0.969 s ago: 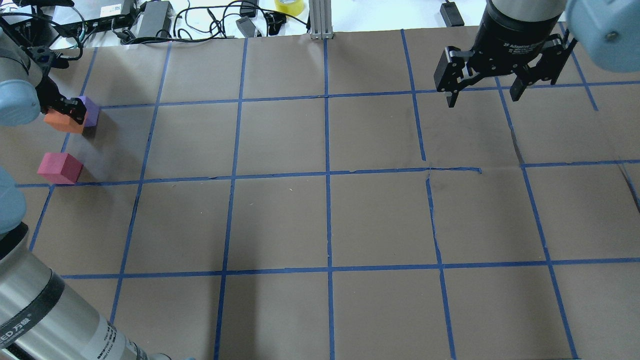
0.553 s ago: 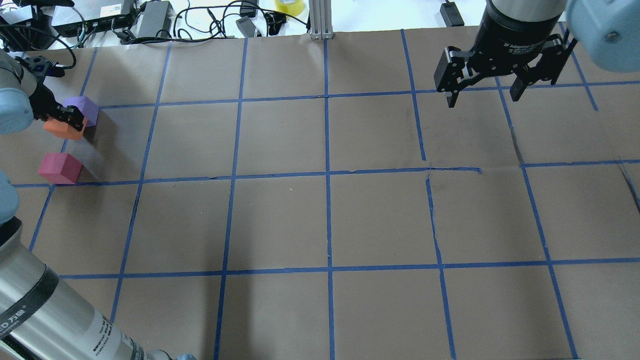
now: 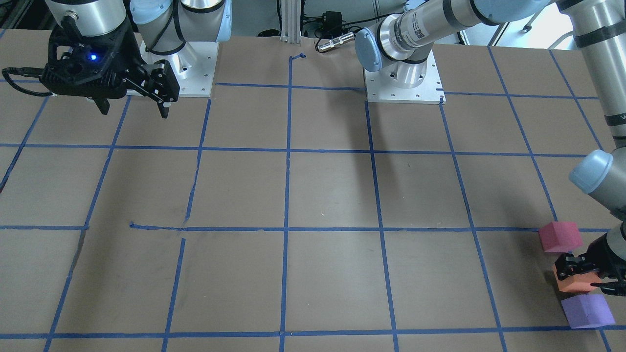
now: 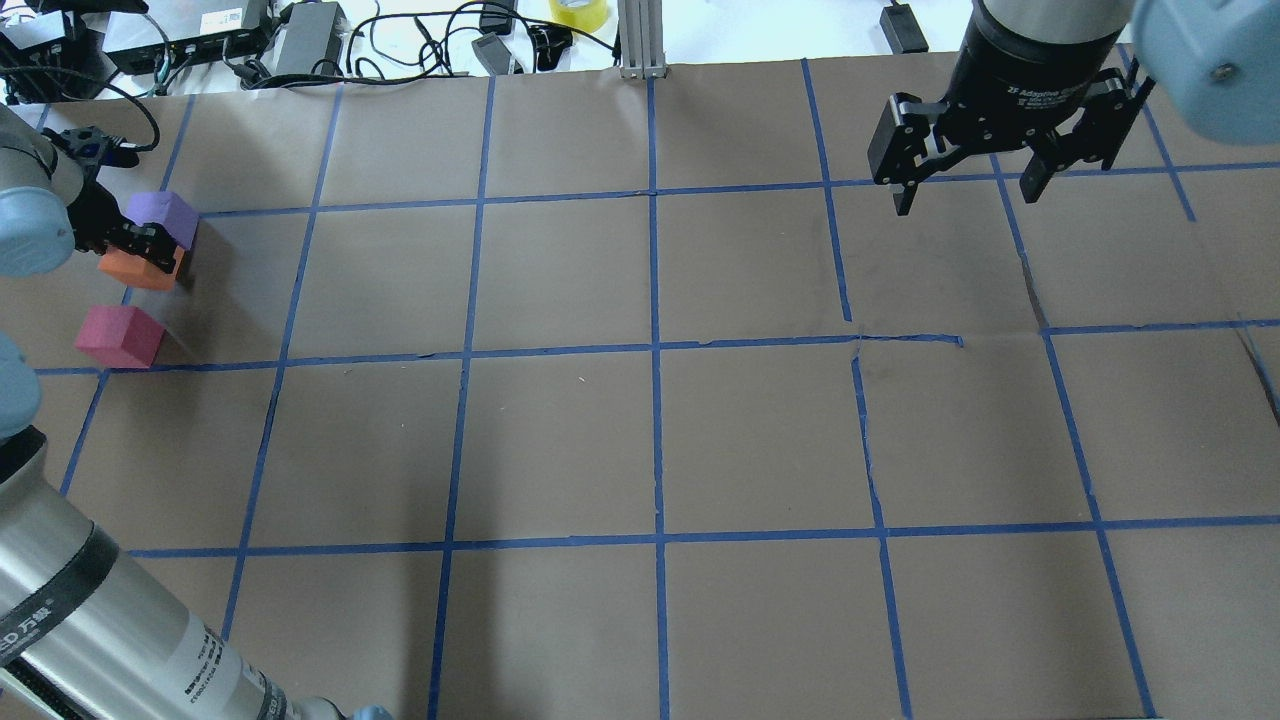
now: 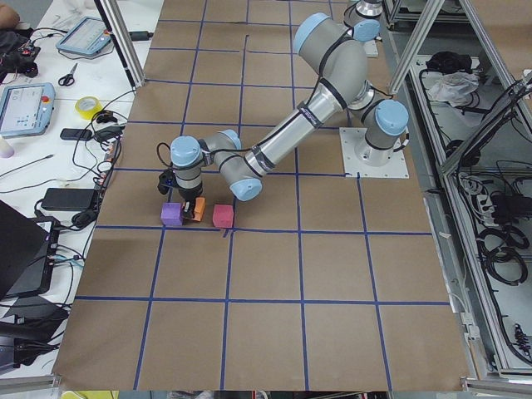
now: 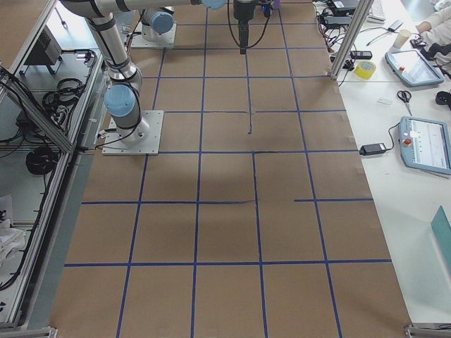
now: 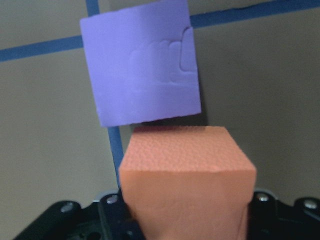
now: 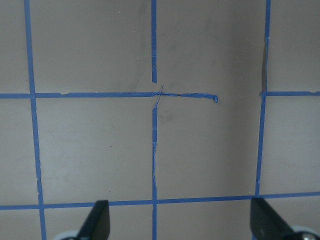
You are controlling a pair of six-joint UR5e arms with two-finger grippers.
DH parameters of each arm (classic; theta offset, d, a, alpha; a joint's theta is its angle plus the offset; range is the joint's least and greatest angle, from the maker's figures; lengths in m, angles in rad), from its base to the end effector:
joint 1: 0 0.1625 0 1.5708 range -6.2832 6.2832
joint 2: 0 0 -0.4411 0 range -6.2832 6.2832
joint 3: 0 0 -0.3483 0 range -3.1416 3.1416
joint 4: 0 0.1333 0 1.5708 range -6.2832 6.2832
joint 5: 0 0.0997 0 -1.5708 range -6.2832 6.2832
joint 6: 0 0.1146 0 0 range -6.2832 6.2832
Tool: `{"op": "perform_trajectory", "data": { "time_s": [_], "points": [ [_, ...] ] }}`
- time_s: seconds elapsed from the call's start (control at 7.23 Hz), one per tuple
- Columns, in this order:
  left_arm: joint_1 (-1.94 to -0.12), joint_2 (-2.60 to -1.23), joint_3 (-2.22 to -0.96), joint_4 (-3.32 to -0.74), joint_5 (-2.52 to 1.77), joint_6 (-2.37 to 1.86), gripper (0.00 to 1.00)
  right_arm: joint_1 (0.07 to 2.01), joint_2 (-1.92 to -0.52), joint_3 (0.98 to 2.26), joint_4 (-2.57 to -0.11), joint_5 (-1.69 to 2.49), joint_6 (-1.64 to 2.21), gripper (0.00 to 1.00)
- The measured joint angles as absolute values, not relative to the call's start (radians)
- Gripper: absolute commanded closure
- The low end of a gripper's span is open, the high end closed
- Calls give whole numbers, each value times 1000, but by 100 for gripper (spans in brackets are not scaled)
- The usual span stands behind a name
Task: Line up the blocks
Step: 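Lower the orange cube between the purple and pink cubes with the left gripper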
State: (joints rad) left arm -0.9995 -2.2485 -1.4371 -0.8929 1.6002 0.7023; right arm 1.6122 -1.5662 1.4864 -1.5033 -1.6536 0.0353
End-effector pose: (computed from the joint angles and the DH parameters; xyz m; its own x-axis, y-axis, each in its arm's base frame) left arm 0.2631 -0.6496 0.2256 -0.9864 0.1234 -0.1085 0.1327 0.9877 -0.0831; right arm 0.1424 -0.4448 0.5184 -0.9966 -0.0049 0.0822 -0.0062 0.9999 -0.0152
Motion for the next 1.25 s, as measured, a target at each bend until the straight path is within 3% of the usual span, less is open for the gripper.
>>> {"op": "perform_trajectory", "data": {
  "time_s": [1.25],
  "points": [
    [-961, -2273, -1435, -893, 1573, 704, 100, 1612, -1566, 1486, -1503, -1654, 35, 0]
  ]
}}
